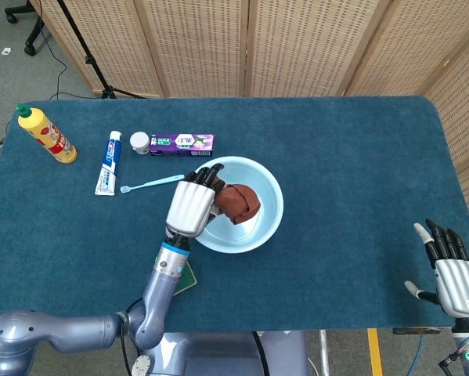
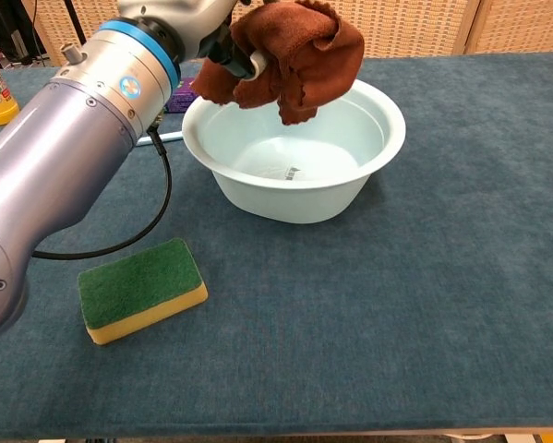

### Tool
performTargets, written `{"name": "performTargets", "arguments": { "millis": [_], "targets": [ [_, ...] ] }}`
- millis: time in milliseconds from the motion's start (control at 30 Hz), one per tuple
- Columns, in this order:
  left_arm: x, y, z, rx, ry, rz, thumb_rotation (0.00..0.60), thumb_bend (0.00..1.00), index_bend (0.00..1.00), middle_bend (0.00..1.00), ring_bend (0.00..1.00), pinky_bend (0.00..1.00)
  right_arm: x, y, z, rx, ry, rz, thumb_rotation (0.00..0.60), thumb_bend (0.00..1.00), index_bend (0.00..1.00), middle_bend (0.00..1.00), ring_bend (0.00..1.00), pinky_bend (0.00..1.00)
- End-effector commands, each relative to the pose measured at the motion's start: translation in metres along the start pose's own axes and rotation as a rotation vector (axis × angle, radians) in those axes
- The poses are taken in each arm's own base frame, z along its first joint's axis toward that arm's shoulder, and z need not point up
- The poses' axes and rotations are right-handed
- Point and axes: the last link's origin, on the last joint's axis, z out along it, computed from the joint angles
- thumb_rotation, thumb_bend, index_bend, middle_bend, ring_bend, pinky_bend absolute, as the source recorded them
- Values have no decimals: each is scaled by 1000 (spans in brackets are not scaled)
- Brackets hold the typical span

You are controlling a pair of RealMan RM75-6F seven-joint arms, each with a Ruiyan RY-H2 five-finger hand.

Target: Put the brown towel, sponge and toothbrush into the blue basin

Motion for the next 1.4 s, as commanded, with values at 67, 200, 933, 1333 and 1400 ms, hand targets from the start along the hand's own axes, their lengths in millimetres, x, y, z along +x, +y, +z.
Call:
{"name": "performTargets", "arguments": {
  "millis": [67,200,933,1333,1400],
  "targets": [
    [-8,-1,-3,-1,-67,10,600,315,117,0,0,67,1,0,0,-2,7,3,600,105,11,0,0,0],
    [-10,-5,-5,2,-109,33,600,289,71,0,0,15,1,-1,-1,3,11,2,600,105,11,0,0,0],
    [15,-70,-45,54,-277,117,600,287,69,0,0,0,-2,-4,-3,11,3,-19,600,105,11,0,0,0],
    [54,-120,-88,137,-338,221,600,313,118,0,0,0,-5,-9,-4,18,-2,-37,600,105,11,0,0,0],
    [57,-128,-103,165,-334,199,600,313,119,0,0,0,-5,-8,-4,16,-2,-39,600,105,11,0,0,0]
  ]
}}
